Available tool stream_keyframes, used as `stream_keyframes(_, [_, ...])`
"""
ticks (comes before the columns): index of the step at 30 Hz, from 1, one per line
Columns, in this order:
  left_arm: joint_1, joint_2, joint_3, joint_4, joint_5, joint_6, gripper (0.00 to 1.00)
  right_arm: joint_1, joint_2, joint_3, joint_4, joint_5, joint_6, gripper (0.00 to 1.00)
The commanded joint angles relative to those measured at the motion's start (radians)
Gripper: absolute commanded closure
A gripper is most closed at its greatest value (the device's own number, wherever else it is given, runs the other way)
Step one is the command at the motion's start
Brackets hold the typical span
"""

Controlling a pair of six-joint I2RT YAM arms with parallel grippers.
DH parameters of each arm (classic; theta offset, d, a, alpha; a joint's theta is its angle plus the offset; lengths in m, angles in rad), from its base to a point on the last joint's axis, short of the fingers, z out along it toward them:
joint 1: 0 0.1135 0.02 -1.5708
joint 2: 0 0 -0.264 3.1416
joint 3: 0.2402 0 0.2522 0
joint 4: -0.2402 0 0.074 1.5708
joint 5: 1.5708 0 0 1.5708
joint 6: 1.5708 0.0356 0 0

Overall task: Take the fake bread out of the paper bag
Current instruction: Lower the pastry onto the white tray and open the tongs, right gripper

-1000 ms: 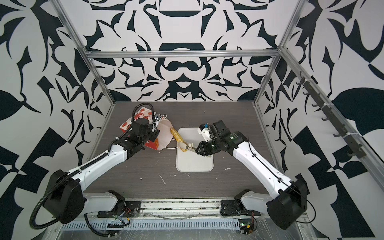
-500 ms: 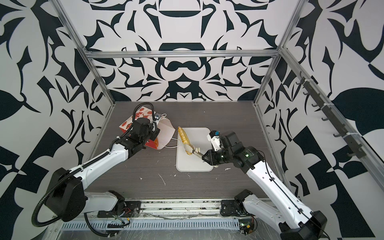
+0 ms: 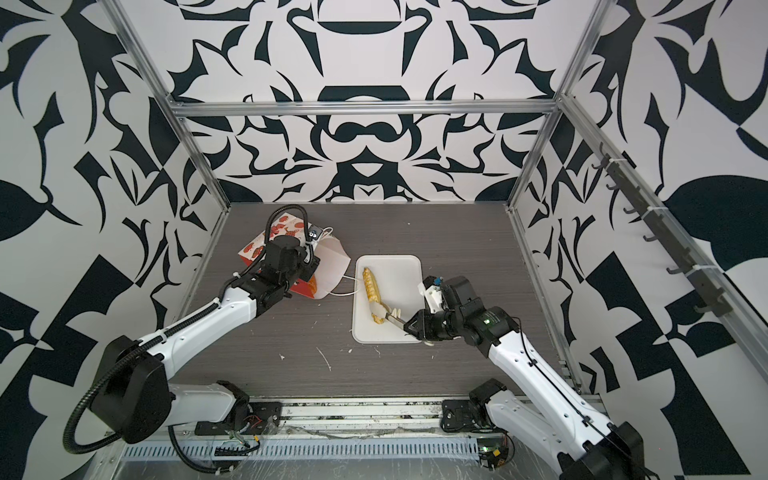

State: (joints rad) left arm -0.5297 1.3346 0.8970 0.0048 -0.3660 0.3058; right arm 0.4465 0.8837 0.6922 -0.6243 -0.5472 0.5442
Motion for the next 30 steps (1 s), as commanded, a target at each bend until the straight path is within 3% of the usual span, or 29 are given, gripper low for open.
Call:
stream_keyframes(1, [0.0,-0.028,0.008,0.026,0.014,-0.015,1.0,-0.039,-0.024,-0.01,0.119,-0.078,0.032,1.0])
stream_keyframes(11, [0.0,-0.023,0.002,0.04,0.028,-0.01,1.0,-0.127,-0.021,-0.047,0.052,-0.095,0.038,0.99])
stream_keyframes(26, [0.0,-0.016,-0.002,0.05,0.044,-0.011,1.0,-0.145,-0.049,-0.004,-0.038,-0.04,0.0,0.58])
stream_keyframes(30, [0.0,-0.012,0.0,0.05,0.047,-0.01,1.0,-0.147,-0.052,0.007,-0.062,-0.022,-0.019,0.56])
